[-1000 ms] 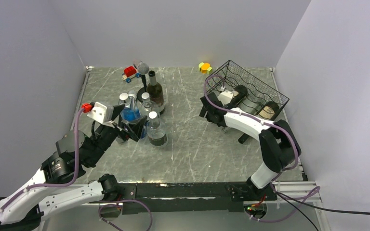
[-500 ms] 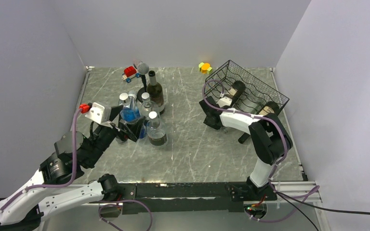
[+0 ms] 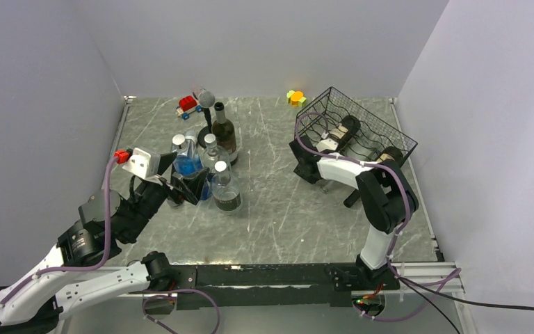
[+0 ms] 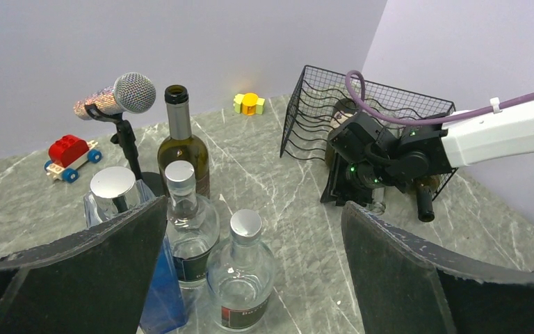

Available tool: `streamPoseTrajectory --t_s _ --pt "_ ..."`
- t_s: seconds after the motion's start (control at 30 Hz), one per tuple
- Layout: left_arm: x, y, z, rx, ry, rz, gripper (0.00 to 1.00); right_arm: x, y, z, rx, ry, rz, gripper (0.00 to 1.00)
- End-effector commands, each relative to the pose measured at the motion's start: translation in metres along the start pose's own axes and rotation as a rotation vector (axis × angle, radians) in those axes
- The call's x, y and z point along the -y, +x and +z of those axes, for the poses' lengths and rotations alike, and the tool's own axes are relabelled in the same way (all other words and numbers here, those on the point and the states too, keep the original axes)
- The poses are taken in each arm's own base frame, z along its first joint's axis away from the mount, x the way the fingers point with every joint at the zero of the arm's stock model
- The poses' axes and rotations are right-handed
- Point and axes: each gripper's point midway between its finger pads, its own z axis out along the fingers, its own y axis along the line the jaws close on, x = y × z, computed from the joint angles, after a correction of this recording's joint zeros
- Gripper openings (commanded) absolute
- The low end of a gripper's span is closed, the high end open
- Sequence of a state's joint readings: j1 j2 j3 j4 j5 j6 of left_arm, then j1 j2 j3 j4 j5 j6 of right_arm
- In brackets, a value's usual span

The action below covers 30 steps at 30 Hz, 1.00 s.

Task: Put the wine bottle on the wine rack

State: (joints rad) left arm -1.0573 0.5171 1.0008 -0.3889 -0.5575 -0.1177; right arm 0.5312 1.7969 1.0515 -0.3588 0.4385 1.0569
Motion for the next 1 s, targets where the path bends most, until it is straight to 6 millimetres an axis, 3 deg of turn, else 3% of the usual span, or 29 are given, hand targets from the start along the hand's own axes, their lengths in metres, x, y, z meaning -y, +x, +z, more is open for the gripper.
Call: streamPoseTrajectory --t_s 0.0,0.1,0.37,0.53,0.6,0.8,0.87,0.97 --pt "-0.004 -0.005 -0.003 0.011 -0.016 -0.012 0.99 -0.012 -0.025 0.003 0.041 -0.027 0.066 0.0" --pt "-0.004 -0.005 -0.003 0.017 -0.017 -0.013 0.99 -0.014 -0.031 -0.001 0.051 -0.032 0.067 0.0" --pt "-0.004 -0.005 -0.003 0.015 -0.017 -0.011 0.99 -0.014 -0.052 -0.025 0.108 -0.059 0.068 0.72" --pt "-0.006 -0.008 -0.005 0.024 -0.021 -0.018 0.99 -0.011 -0.065 -0.049 0.142 -0.063 0.029 0.95" --pt "-0.007 -0.009 -0.005 0.027 -0.024 -0.021 0.99 -0.007 -0.068 -0.06 0.156 -0.054 0.003 0.99" --pt "-0.009 -0.01 -0.008 0.037 -0.025 -0.026 0.99 -0.002 -0.083 -0.103 0.248 -0.073 -0.03 1.0" --pt "-0.008 -0.008 -0.007 0.033 -0.023 -0.022 0.99 -0.018 -0.09 -0.125 0.313 -0.16 -0.096 1.0" --pt "-0.007 -0.003 -0.003 0.02 -0.028 -0.012 0.99 -0.064 -0.086 -0.159 0.336 -0.384 -0.249 0.99"
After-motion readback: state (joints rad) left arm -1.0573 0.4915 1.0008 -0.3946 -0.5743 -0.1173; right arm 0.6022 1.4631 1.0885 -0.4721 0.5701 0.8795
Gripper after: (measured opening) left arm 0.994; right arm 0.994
